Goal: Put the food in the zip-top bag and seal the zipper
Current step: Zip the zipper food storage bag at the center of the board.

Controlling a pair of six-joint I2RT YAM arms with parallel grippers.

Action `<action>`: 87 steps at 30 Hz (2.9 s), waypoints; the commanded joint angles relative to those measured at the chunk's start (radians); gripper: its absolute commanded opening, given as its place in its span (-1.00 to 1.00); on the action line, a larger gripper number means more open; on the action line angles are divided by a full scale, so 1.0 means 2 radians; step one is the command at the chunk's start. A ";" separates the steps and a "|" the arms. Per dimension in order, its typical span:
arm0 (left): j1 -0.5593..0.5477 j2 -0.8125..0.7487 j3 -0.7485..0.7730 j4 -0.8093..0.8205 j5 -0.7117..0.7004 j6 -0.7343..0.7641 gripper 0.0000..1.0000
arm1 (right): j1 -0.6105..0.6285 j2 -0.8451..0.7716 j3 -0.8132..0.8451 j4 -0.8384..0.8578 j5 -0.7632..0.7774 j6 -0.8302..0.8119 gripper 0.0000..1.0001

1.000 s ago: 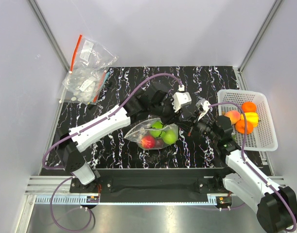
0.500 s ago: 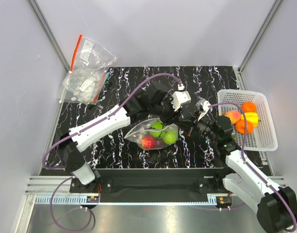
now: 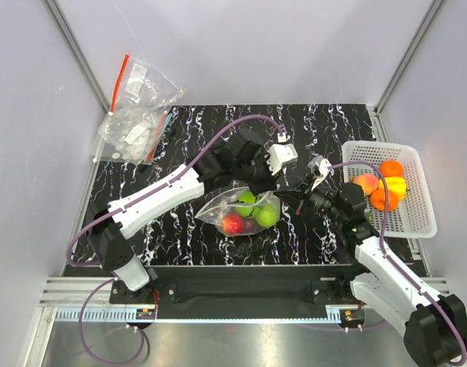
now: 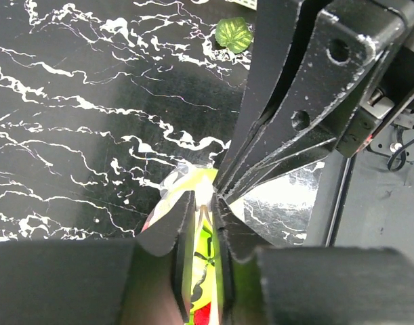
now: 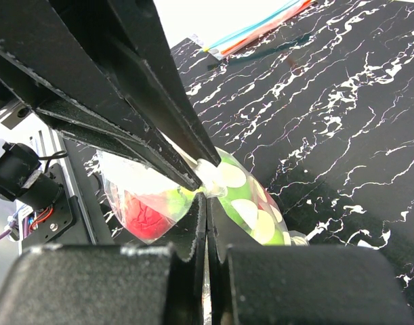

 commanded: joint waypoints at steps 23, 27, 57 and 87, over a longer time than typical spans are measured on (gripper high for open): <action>0.009 -0.045 -0.051 -0.007 -0.020 0.002 -1.00 | 0.005 -0.042 -0.004 -0.025 0.091 0.001 -1.00; 0.011 -0.063 -0.078 0.008 -0.025 -0.004 -1.00 | 0.005 -0.052 -0.006 -0.039 0.124 0.002 -1.00; -0.010 -0.022 0.085 -0.116 0.017 0.016 -1.00 | 0.005 -0.011 0.029 0.003 -0.006 -0.060 0.23; -0.020 -0.058 0.105 -0.166 0.029 0.047 -0.96 | 0.025 0.024 0.078 -0.020 -0.155 -0.074 -0.44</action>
